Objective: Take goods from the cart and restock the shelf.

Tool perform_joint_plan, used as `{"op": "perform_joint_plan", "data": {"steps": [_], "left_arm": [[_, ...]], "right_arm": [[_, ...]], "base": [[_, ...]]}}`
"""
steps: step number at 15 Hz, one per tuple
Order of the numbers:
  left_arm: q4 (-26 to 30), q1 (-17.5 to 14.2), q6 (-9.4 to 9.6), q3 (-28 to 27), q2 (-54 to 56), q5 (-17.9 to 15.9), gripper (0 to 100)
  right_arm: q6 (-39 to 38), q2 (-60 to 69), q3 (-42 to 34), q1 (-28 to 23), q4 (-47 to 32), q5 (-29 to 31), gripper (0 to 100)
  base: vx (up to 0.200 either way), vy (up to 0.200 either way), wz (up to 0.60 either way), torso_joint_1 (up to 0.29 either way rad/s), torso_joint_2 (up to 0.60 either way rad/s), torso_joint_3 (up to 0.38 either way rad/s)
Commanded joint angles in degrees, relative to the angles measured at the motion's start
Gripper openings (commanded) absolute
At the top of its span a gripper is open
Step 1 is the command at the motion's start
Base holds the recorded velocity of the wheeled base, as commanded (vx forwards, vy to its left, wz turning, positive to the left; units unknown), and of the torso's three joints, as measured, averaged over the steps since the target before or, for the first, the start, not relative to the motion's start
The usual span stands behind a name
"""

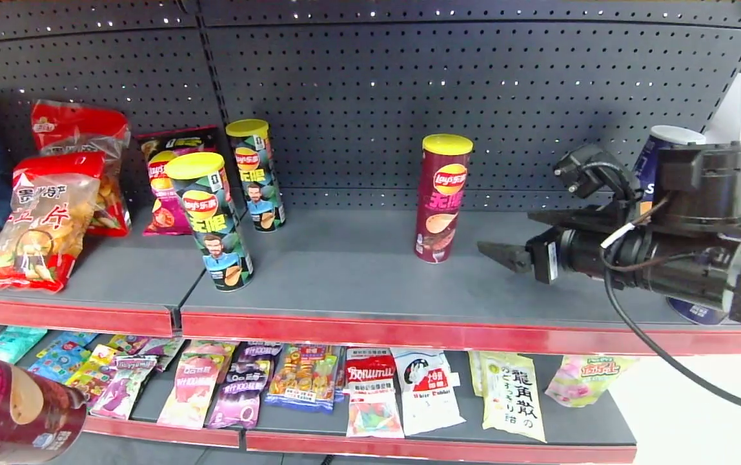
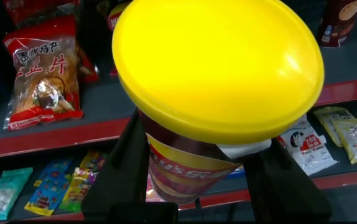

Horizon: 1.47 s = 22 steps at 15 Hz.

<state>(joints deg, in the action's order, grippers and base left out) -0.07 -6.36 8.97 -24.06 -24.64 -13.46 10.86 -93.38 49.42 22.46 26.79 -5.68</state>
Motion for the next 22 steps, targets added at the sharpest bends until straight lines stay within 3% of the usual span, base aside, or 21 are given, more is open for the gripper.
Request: {"op": "perform_joint_plan", "data": {"steps": [1,7,13,22], "left_arm": [[-0.01,-0.05,-0.01,-0.11,0.03,0.01,0],[0.07,-0.05,-0.01,-0.11,0.64,0.01,0],[0.07,-0.05,-0.01,0.16,0.47,0.01,0],[0.16,0.04,-0.01,0.42,0.12,0.01,0]], "right_arm": [[-0.14,-11.30,5.77,-3.56,5.81,-0.03,100],[-3.48,-16.48,14.30,-1.19,8.98,-0.91,100],[-3.30,-12.26,9.55,0.22,8.63,-1.53,100],[-3.65,-17.71,18.69,4.18,8.63,-1.61,100]], "base": [[0.000,0.000,0.00,0.000,0.00,0.000],[0.000,0.000,0.00,0.000,0.00,0.000],[0.000,0.000,0.00,0.000,0.00,0.000],[0.000,0.000,0.00,0.000,0.00,0.000]]}}
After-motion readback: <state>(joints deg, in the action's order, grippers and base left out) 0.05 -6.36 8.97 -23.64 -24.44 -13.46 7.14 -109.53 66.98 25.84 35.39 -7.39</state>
